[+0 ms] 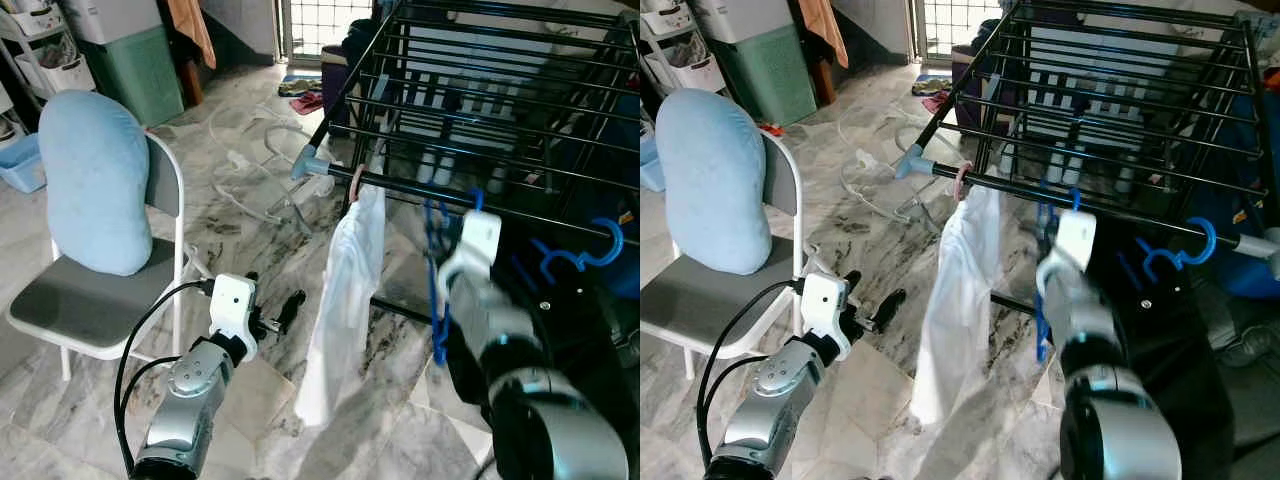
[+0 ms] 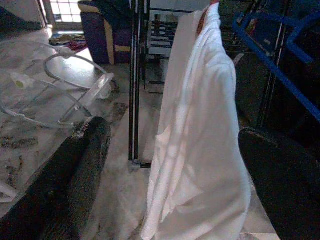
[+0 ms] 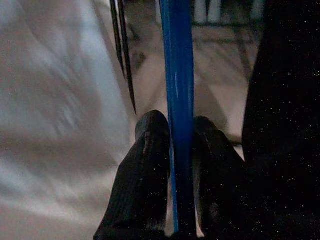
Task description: Hang hanger
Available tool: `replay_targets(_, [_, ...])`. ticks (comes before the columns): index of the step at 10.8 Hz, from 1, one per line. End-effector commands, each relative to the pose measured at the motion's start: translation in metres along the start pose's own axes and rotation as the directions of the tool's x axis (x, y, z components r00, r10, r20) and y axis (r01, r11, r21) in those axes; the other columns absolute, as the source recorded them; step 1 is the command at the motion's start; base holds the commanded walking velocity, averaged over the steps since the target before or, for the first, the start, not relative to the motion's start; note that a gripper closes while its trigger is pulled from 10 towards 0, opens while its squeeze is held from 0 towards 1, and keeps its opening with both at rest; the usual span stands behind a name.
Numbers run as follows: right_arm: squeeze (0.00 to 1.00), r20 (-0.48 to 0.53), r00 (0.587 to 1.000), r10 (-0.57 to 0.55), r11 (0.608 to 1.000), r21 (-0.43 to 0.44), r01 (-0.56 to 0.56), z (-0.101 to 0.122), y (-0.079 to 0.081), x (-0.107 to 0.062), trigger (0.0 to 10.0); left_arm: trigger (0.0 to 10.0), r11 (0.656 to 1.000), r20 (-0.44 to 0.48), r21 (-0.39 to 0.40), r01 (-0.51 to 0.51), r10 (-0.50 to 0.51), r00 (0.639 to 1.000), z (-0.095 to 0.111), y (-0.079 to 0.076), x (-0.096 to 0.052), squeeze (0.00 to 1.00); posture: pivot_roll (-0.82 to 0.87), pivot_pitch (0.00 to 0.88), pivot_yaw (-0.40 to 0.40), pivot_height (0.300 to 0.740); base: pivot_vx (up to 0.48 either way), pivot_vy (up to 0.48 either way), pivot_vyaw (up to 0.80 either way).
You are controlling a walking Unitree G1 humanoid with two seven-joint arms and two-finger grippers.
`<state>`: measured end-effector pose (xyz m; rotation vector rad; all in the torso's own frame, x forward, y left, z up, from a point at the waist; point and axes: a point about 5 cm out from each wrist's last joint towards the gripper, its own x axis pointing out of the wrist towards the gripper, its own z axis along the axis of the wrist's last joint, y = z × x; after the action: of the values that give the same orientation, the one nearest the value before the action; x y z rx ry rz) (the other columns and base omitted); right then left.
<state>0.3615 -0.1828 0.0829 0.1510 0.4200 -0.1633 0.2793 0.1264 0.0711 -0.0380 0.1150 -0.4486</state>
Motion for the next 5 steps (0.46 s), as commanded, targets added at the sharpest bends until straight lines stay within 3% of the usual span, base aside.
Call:
replay_targets(1, [1.0,0.03,1.0,0.002,1.0,-0.022,-0.002,0.005,0.001,0.0,10.0,10.0,1.0,-0.002,0.015,0.014,-0.014,1.0,0.002,-0.002,0.001,0.0,-0.06,0.047,0.017,0.74,0.0,0.0,0.0])
replay_targets(3, [1.0,0.167,0.986,-0.005,0.992,-0.121,0.025,0.018,-0.002,-0.004,10.0,10.0,1.0,0.002,0.015,0.007,-0.007,1.0,0.002,-0.002,0.001,0.0,-0.06,0.047,0.018,0.74,0.0,0.0,0.0])
replay_targets(5, [1.0,0.292,0.956,0.022,0.976,-0.212,0.043,0.014,-0.004,-0.017,10.0,10.0,1.0,0.007,0.007,-0.024,0.024,1.0,0.003,0.001,0.001,0.0,-0.06,0.051,0.018,0.74,0.0,0.0,0.0])
